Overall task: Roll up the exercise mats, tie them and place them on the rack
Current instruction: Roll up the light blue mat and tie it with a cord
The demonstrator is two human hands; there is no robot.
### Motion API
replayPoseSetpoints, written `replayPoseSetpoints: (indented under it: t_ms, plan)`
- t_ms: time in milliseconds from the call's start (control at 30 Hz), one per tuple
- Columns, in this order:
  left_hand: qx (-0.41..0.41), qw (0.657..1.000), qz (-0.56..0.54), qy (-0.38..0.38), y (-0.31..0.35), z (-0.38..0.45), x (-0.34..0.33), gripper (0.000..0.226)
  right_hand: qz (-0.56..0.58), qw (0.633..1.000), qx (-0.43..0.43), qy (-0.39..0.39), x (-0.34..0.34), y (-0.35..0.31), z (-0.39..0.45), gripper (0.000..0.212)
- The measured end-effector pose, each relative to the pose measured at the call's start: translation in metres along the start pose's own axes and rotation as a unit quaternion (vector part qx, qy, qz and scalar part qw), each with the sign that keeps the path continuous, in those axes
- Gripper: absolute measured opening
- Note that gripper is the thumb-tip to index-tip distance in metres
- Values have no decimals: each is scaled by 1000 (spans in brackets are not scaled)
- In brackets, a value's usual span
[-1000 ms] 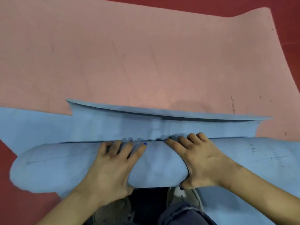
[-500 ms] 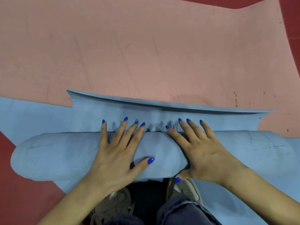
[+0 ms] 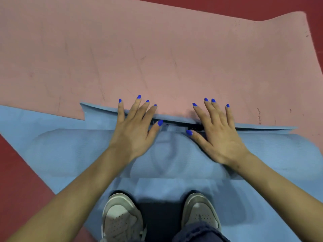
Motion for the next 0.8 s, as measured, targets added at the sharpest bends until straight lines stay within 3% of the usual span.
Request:
replayPoseSetpoints:
  t_ms: [133,233,300,467,667,800]
  plan:
    - [149,985,-12,-90,-27,30,-8,85,16,995,-29,-98,-8,14,36,84]
    - [173,976,19,-129,-35,44,-10,79,21,977,-47,-206,-19,20,53,65]
    - [182,972,22,-144,-37,48,-11,83,37,969,-60,-235,-20,20,55,60]
    - [153,984,64,-69,-28,40,-1,78,-20,988,-46,-144,-4,14,47,58]
    - [53,986,93,129,-1,-6,27,54,-42,999,-26,-1,2,3,4,62]
    - [37,987,80,131,15,-44,40,50,-57,994,-28,86,5,-7,-33,51]
Point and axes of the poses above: each hand's wrist, its own z-axis towards the middle knuckle, its own x-axis out of the back of the hand, y = z × x, the point moved 7 cm from there along z, towards the middle knuckle, and after that the axes turned 8 degrees about -z, right-handed, at the moved point
